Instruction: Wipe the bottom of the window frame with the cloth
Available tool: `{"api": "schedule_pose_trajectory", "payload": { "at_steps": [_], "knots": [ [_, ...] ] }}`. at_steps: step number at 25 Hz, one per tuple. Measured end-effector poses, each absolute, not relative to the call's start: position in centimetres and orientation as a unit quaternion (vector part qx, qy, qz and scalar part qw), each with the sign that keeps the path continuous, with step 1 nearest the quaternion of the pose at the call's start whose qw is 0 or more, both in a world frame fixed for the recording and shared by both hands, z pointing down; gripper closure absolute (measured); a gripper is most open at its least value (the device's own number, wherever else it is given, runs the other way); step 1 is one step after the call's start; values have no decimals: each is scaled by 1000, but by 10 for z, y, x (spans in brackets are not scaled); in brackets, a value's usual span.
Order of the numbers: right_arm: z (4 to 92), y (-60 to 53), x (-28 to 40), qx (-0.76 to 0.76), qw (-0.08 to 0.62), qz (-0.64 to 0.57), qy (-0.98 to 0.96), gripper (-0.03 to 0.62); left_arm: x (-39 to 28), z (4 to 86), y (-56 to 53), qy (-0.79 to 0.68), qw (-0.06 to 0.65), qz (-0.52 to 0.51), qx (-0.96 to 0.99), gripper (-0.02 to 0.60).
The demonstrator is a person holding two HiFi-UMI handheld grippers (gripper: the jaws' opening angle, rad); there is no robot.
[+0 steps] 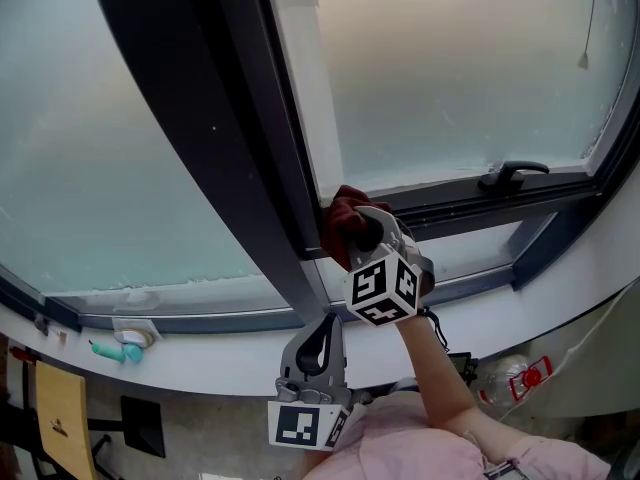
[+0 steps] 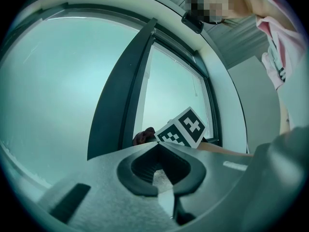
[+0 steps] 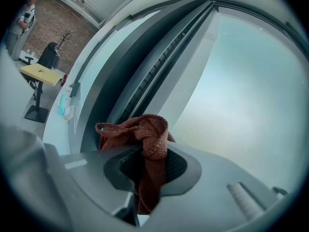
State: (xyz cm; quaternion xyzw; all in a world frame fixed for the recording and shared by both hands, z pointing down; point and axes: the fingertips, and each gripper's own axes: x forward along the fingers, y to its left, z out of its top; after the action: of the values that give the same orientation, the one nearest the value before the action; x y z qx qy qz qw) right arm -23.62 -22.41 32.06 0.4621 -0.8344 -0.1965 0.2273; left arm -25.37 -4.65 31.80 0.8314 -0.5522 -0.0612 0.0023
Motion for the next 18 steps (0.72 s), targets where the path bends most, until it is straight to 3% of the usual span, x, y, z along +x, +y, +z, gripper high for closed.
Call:
{"api": "schedule_pose_trajectory", "payload": {
  "at_steps": [18],
  "knots": [
    [320, -225, -216, 472, 190, -168, -844, 534, -238, 316, -48, -540, -1, -62, 839, 586]
  ]
}}
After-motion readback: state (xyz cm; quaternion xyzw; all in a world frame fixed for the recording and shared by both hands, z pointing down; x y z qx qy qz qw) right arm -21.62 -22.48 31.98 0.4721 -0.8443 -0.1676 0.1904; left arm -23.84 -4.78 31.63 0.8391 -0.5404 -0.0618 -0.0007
